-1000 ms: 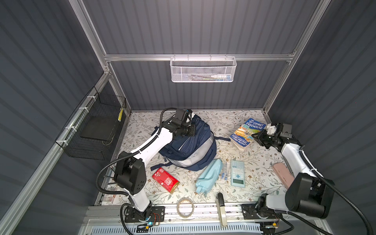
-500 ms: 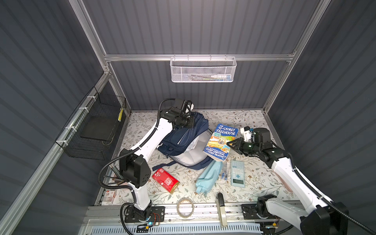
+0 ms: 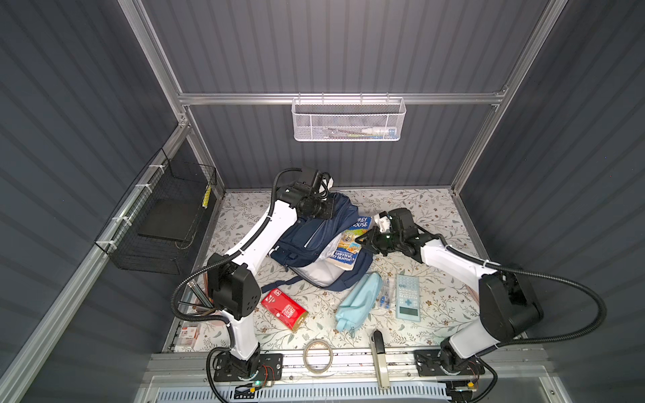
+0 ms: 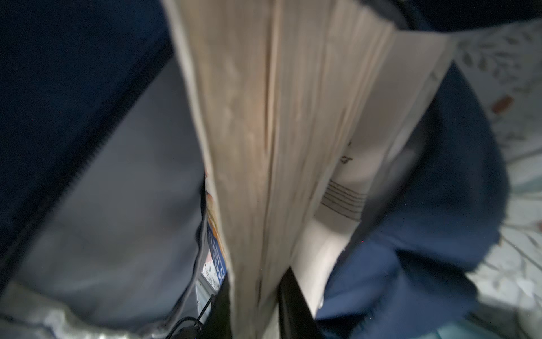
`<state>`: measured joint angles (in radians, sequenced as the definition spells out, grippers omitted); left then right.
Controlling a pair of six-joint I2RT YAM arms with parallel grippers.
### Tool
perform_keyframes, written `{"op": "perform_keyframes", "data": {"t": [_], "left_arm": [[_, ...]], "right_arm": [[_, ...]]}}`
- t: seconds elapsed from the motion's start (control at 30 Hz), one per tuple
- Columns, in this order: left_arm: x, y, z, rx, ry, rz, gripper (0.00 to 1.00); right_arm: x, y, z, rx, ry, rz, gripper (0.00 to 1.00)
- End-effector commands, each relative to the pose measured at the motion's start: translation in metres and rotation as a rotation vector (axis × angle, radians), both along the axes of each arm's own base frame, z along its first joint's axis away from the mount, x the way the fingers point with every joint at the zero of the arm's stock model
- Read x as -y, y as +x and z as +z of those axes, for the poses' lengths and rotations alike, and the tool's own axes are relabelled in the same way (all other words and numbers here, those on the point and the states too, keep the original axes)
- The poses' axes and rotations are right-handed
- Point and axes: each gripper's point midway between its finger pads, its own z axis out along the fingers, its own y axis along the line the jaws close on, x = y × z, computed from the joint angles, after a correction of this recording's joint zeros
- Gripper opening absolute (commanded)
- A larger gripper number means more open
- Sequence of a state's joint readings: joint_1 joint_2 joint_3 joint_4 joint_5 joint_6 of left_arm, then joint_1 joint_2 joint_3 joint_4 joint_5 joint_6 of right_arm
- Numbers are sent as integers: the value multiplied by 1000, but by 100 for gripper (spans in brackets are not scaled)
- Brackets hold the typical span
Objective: Pack books, pencil case, and school supplies into a backpack
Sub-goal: Place the book in the student bag.
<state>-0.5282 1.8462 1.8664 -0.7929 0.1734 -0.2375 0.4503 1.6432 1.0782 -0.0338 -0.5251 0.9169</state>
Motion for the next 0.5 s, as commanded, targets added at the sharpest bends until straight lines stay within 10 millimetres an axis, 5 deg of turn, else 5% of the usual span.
{"op": "perform_keyframes", "data": {"t": [0.0, 0.23, 0.47], "left_arm": [[14, 5, 43, 92, -102, -35, 0], [19, 4, 46, 80, -130, -48, 0], [26, 2, 47, 65, -174, -58, 0]], "right_arm": [[-32, 26, 35, 132, 78, 40, 0], [-43, 69, 17, 99, 39, -52, 0], [-69, 89, -3, 94, -15, -81, 0]]}}
